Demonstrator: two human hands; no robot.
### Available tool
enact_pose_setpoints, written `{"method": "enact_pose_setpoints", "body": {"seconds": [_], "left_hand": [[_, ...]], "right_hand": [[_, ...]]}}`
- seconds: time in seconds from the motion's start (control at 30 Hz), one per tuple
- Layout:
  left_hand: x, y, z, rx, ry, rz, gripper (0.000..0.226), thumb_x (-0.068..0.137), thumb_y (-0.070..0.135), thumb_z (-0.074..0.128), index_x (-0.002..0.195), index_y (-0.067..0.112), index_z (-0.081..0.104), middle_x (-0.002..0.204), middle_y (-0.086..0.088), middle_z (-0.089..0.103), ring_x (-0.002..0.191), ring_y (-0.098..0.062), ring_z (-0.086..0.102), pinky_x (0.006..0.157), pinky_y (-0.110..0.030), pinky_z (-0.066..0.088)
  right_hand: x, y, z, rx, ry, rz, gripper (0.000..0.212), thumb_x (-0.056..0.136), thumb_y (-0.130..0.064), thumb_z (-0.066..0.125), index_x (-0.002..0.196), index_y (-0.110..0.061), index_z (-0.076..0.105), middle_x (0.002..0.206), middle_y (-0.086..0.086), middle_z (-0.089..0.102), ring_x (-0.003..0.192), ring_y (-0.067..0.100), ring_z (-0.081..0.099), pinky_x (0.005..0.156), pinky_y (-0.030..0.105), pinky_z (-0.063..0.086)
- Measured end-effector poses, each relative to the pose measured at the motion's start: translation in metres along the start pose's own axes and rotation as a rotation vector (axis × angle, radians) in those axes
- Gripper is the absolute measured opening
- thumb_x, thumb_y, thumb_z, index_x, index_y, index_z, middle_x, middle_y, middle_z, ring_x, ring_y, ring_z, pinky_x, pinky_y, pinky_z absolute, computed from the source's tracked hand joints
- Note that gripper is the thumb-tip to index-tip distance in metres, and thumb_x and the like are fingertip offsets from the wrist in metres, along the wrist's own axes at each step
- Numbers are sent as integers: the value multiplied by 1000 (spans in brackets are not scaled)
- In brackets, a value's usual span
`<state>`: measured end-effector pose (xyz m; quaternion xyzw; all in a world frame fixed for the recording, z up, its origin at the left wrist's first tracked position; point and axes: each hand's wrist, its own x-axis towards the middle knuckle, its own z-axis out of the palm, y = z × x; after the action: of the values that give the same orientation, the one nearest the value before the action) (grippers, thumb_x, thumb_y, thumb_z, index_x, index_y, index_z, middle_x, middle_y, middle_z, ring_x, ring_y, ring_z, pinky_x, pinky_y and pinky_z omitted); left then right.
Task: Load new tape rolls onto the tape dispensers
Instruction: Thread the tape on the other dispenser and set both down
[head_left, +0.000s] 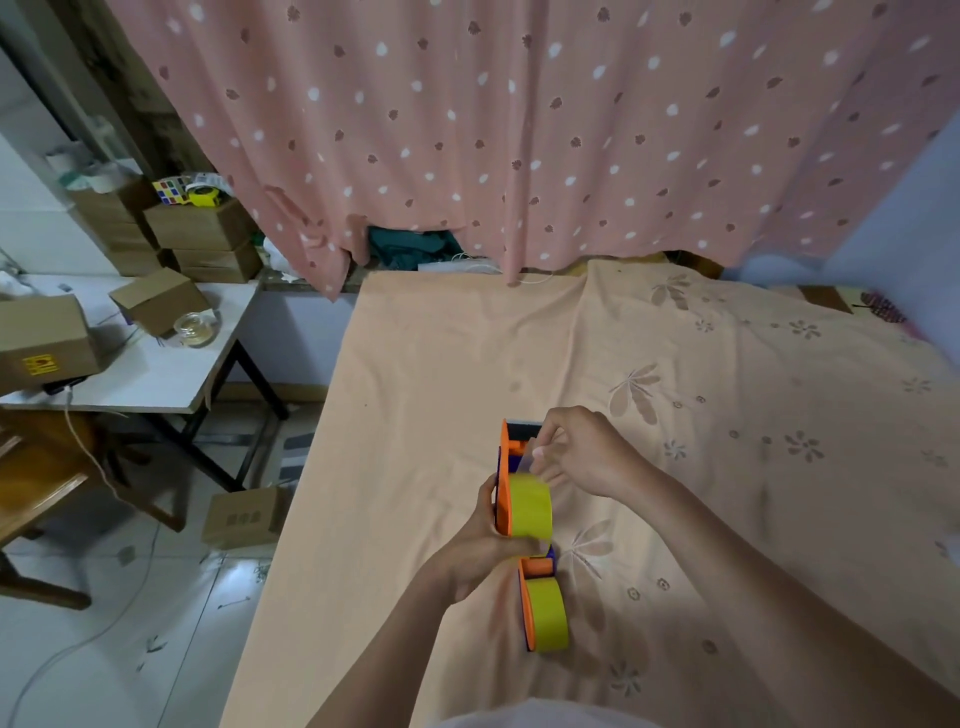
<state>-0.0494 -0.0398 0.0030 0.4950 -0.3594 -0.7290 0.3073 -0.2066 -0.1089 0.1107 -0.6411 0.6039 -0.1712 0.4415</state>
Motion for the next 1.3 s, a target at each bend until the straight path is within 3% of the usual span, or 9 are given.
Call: {"method": "enact_pose_setpoints", "body": {"seconds": [0.17,0.23,0.4,0.57,0.73,0.93,1.03,1.13,1.3], "left_hand": [[6,11,8,-126,64,-50,65,92,29,74,145,30,37,131,-2,65,113,-18,67,92,-38,57],[9,13,13,-100,90,-42,60,92,32,74,141,28,40,131,-5,65,113,-21,68,95,-41,56],[12,7,14,-98,119,5,75,75,33,81,139,28,41,127,-5,64,112,-22,68,82,-34,58],[12,-3,11,-62,107,46,82,72,30,84,141,33,40,129,-6,60,115,-22,66,86,-33,58],[9,-6,7,-39,80,62,84,75,21,85,142,35,37,133,-5,57,116,-19,64,84,-31,59],[8,-8,3,67,13,45,86,80,13,85,144,38,33,134,-2,54,119,-17,61,85,-28,59],[7,-10,2,30,-18,26,91,69,22,88,142,40,37,137,-8,53,125,-26,58,94,-38,59],[7,-15,-3,-131,-70,6,88,67,15,86,142,30,43,144,-23,49,127,-35,59,103,-50,54],[3,-12,-11,-154,-160,-21,87,69,10,83,145,28,43,149,-24,48,120,-30,63,95,-41,57]], "right_hand": [[0,-12,-4,-14,-78,9,17,93,0,58,78,-6,57,83,23,74,77,36,75,70,41,64],[2,-13,-6,-61,-67,9,17,92,1,59,77,-6,58,81,22,75,75,35,75,69,42,64],[12,-10,-17,-107,76,59,19,91,-1,60,73,-8,58,73,16,75,68,31,75,68,41,64],[22,-9,-25,-122,130,108,22,86,6,50,72,-8,58,66,13,74,63,28,76,68,43,64],[31,-16,-33,-152,136,108,19,89,2,57,72,-7,60,63,9,72,62,26,75,66,36,64],[40,-28,-32,-241,-38,-3,11,90,0,61,80,-5,63,73,12,74,63,23,71,69,36,61],[45,-33,-34,-255,-106,-51,14,89,0,65,77,-6,61,79,19,75,64,23,70,66,33,60],[48,-34,-41,-223,-137,-67,11,89,0,67,80,-3,62,82,22,75,66,26,71,66,34,61],[54,-26,-52,-128,-173,-30,8,89,0,68,84,1,62,82,27,73,68,31,73,71,39,64]]}}
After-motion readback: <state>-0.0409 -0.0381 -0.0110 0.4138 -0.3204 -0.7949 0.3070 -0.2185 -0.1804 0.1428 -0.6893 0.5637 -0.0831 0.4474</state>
